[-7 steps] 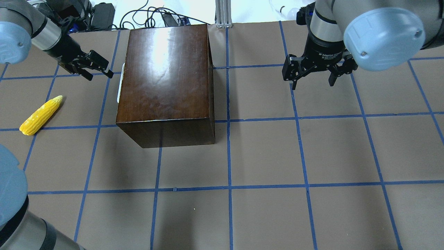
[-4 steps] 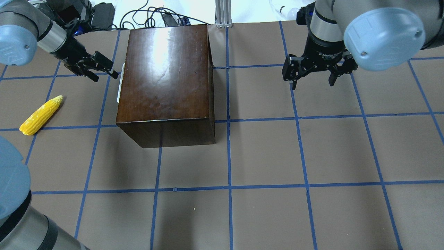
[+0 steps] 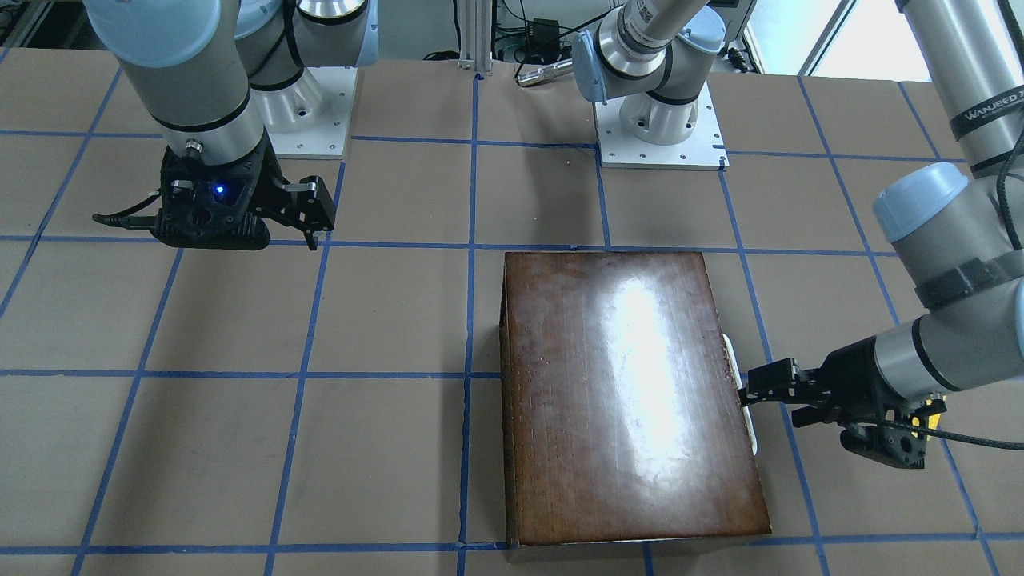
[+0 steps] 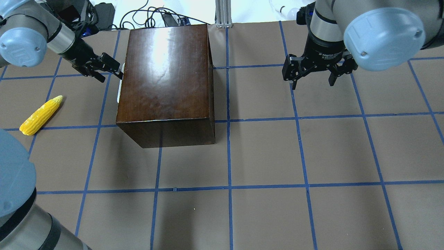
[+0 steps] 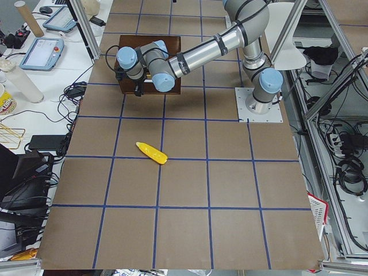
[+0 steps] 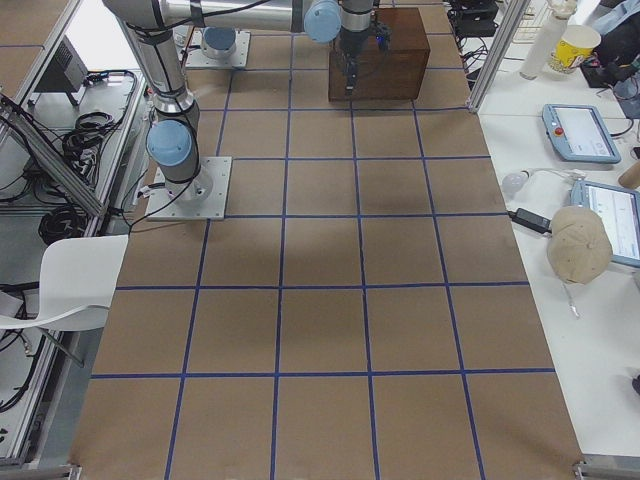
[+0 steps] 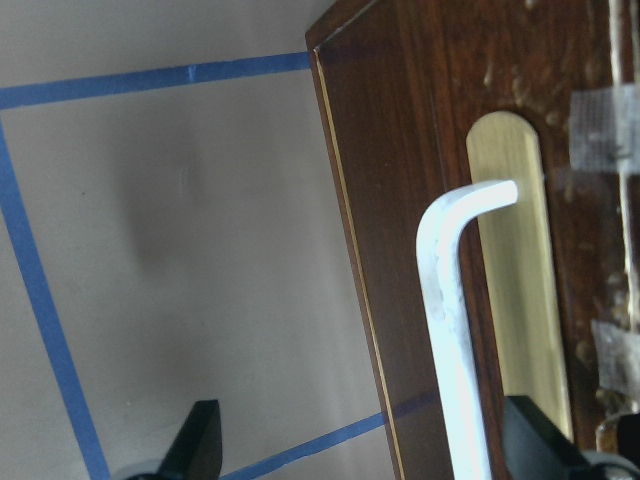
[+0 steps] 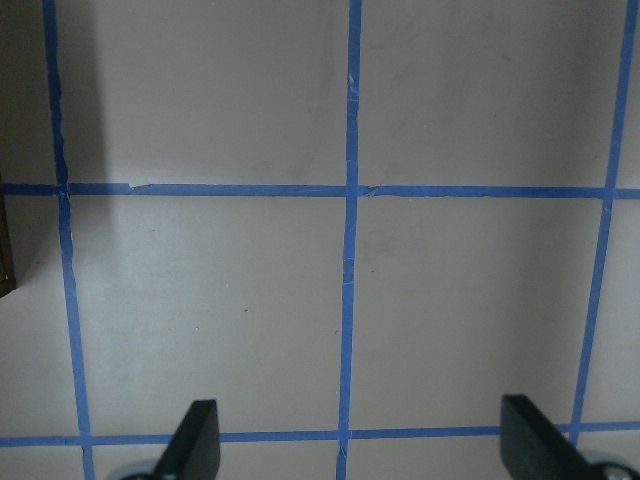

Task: Open drawer and put corn inside
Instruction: 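Close the left gripper around the white drawer handle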

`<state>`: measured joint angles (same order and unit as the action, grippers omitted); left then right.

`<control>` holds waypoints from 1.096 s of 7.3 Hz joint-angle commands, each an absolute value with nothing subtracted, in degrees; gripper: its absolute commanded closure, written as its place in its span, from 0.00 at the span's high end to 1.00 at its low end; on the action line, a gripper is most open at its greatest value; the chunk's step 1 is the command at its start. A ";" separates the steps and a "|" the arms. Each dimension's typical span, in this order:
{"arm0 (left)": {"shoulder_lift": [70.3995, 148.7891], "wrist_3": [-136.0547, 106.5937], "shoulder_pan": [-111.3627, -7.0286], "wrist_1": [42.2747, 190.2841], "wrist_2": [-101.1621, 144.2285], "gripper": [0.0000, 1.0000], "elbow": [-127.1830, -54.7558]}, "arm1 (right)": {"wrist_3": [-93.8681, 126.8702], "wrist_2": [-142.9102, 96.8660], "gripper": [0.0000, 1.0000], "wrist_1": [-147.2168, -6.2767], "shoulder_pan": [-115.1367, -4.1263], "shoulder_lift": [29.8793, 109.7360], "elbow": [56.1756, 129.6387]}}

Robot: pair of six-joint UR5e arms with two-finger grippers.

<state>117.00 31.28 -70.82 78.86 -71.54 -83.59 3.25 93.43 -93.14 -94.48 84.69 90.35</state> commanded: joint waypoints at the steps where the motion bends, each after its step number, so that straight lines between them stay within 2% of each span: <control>1: 117.51 31.38 -70.93 78.14 -71.46 1.00 -84.37 | 3.25 93.43 1.00 -93.16 -94.48 84.64 90.35; 8: 118.39 32.25 -71.46 77.61 -71.80 1.00 -84.38 | 3.25 93.43 1.00 -93.08 -94.48 84.73 90.35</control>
